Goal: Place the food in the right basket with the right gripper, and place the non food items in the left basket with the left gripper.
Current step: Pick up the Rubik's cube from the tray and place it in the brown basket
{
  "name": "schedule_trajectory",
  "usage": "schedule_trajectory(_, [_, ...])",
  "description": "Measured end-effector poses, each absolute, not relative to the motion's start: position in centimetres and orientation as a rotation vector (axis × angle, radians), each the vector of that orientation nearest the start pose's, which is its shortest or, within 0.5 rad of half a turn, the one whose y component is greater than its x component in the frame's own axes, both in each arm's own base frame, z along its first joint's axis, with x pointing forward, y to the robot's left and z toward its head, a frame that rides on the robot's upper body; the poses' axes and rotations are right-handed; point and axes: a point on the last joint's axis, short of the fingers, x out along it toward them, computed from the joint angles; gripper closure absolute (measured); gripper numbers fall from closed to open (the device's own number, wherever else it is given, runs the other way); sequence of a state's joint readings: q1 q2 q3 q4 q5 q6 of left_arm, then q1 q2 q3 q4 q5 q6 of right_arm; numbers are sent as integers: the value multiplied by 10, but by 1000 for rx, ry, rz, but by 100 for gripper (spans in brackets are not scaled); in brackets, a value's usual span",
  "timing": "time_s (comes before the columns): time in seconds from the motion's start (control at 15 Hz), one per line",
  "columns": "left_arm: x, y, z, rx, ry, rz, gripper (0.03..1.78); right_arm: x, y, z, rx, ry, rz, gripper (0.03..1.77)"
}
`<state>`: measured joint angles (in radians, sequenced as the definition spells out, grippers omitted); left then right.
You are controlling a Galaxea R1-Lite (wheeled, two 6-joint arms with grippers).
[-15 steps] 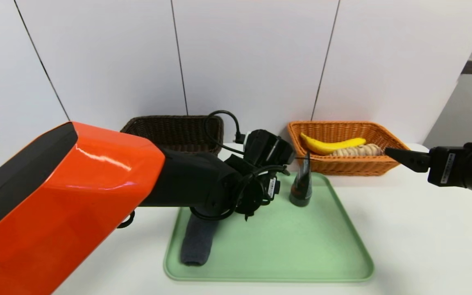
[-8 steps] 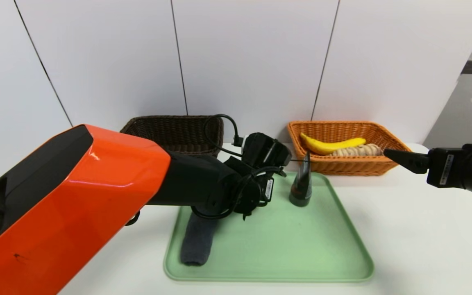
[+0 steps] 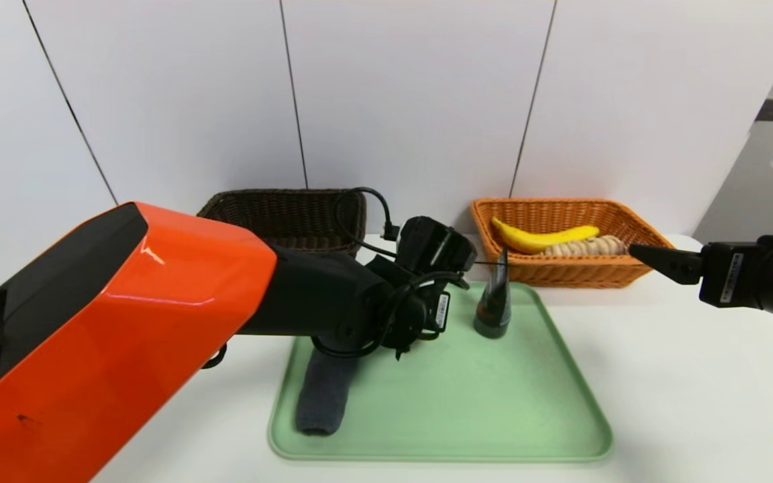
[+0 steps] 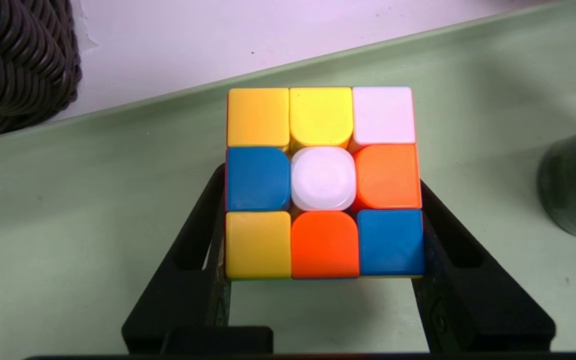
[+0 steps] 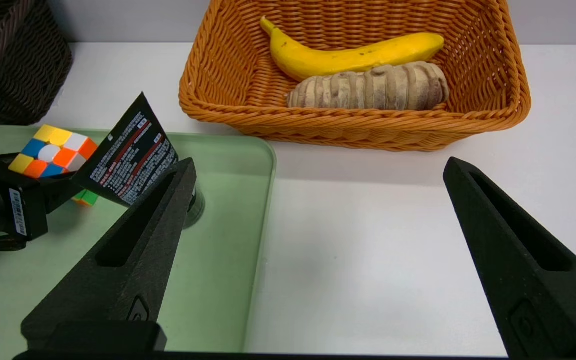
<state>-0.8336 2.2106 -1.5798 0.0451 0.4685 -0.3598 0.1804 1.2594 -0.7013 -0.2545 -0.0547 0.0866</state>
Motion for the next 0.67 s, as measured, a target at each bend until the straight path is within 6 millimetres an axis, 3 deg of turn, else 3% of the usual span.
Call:
schedule_trajectory(0.13, [301,-321,147,44,588,-289,83,191,34,226,49,307,112,9])
schedule_trajectory(0.27, [292,-320,171,3,581,-369,83,191,34,226,52,311,112,9])
schedule_trajectory(0.53, [279,-302,257,-111,475,-477,83,193,34,224,55,321,107,9])
schedule_trajectory(0.67, [288,-270,297,-139,416,-423,83,196,34,224,55,323,106,9])
